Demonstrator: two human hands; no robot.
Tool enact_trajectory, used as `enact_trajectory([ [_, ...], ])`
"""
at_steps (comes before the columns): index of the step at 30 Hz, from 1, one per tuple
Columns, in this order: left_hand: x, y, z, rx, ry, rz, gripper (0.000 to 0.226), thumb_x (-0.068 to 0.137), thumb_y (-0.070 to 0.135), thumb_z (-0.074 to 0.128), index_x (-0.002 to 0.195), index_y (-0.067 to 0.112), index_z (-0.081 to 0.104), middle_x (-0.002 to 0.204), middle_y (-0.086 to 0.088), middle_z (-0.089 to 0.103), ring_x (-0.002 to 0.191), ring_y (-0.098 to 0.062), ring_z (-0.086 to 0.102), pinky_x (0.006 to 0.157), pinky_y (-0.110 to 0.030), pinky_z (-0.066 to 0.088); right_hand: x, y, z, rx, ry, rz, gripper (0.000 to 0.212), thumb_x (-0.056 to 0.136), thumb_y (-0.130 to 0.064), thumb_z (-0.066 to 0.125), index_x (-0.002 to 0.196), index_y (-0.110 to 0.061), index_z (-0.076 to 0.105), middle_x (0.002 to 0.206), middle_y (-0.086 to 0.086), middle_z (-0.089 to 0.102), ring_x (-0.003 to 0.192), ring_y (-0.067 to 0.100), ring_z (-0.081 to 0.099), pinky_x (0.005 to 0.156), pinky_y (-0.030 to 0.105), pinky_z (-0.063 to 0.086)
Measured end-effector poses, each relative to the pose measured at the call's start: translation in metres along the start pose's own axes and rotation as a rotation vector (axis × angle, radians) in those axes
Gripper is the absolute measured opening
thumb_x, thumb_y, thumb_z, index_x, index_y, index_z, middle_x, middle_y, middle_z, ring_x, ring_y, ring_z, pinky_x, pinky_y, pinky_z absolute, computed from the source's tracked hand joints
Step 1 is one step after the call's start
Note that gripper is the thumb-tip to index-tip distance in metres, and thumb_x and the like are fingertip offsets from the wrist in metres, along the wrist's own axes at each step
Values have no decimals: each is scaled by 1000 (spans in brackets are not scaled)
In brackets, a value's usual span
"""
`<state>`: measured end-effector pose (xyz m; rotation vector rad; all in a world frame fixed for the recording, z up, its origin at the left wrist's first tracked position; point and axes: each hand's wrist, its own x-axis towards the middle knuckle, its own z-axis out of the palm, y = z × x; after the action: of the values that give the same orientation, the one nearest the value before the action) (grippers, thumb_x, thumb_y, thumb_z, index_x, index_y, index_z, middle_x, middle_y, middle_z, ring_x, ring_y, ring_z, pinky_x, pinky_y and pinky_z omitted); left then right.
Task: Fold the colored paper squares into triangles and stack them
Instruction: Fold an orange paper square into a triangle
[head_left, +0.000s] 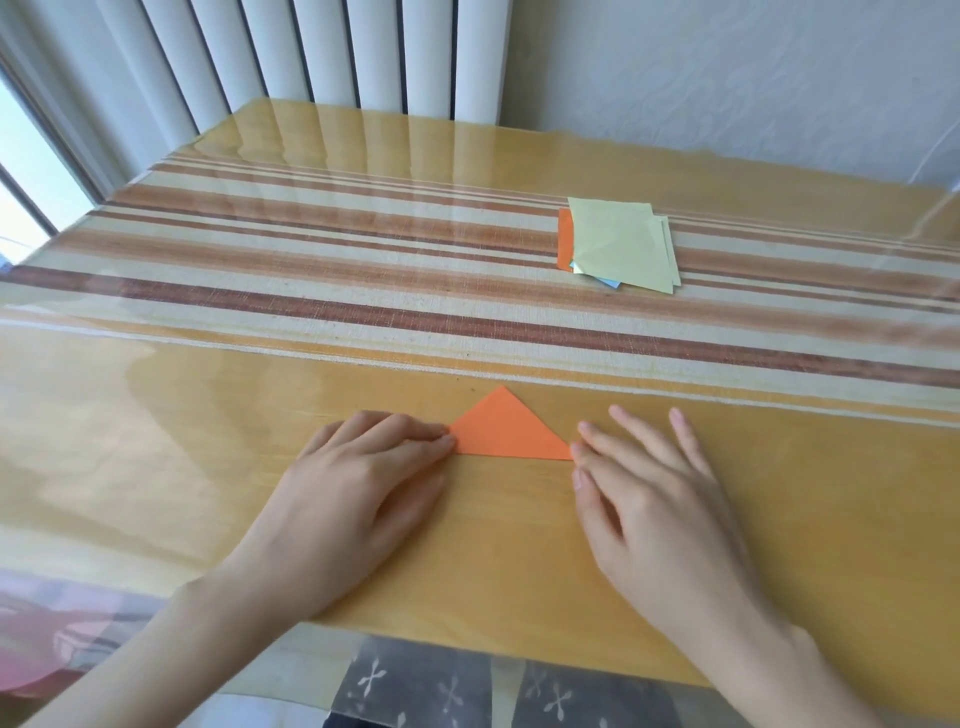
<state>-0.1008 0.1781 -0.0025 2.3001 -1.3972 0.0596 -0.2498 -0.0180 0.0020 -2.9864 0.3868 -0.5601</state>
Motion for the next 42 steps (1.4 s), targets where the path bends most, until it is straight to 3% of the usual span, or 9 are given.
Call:
enact_trajectory([
  [5, 29, 12, -2, -200, 6, -295, 18, 83, 40, 70, 74, 32, 56, 87, 13, 52, 83, -16, 53, 70, -30, 40, 20, 4, 7, 276, 18, 277, 18, 81, -32, 73, 90, -16, 72, 96, -4, 59, 92, 20, 47, 82, 38, 43],
  [8, 34, 22, 2, -312, 56, -454, 25, 80, 28, 76, 85, 29, 51, 86, 12, 51, 77, -8, 51, 69, -26, 37, 25, -4, 5, 373, -60, 373, 9, 82, -30, 73, 81, -26, 65, 94, -8, 52, 93, 17, 42, 85, 32, 33],
  [12, 37, 29, 3, -284, -15, -592, 28, 86, 34, 69, 105, 29, 49, 82, 15, 50, 96, -19, 52, 88, -36, 39, 27, -9, 7, 370, -84, 446, 12, 83, -37, 70, 80, -34, 59, 98, -14, 50, 99, 15, 41, 83, 27, 24],
  [16, 38, 35, 1, -255, -44, -663, 19, 85, 38, 68, 99, 35, 55, 96, 10, 44, 101, -14, 40, 81, -30, 24, 25, -14, 7, 312, -62, 449, 30, 79, -44, 72, 107, -32, 66, 109, -11, 54, 103, 17, 43, 84, 28, 25],
  [21, 33, 37, -1, -457, 51, -575, 28, 80, 14, 75, 77, 30, 52, 80, 13, 59, 79, -12, 57, 69, -18, 41, 27, -16, 4, 405, -60, 463, 14, 80, -35, 73, 88, -33, 62, 98, -16, 55, 98, 13, 44, 85, 29, 29],
  [25, 39, 28, -15, -877, 104, -576, 20, 80, 0, 73, 84, 14, 59, 67, 1, 69, 62, -11, 63, 62, -21, 46, 39, -19, 2, 936, 20, 533, 28, 77, -5, 75, 77, -24, 54, 71, -8, 62, 70, 9, 58, 70, 26, 44],
  [28, 62, 3, -30, -1036, 243, -619, 16, 80, 1, 72, 83, 10, 60, 64, 0, 69, 60, -6, 64, 60, -16, 50, 77, -18, -1, 1173, 51, 572, 19, 81, -1, 71, 78, -18, 62, 65, -7, 65, 63, 4, 59, 65, 14, 44],
  [35, 154, -81, -28, -562, 490, -589, 14, 80, 22, 77, 74, 25, 65, 74, 10, 68, 74, -10, 63, 66, -24, 46, 219, -25, 49, 914, 197, 537, 24, 81, -9, 71, 69, -26, 59, 70, -9, 64, 75, 15, 63, 73, 31, 51],
  [42, 213, -126, 1, -201, 374, -631, 9, 87, 34, 68, 86, 25, 65, 80, 10, 59, 99, -23, 54, 85, -38, 41, 278, -7, 104, 435, 127, 584, 6, 89, -24, 63, 87, -29, 64, 93, -1, 68, 102, 22, 49, 80, 31, 29],
])
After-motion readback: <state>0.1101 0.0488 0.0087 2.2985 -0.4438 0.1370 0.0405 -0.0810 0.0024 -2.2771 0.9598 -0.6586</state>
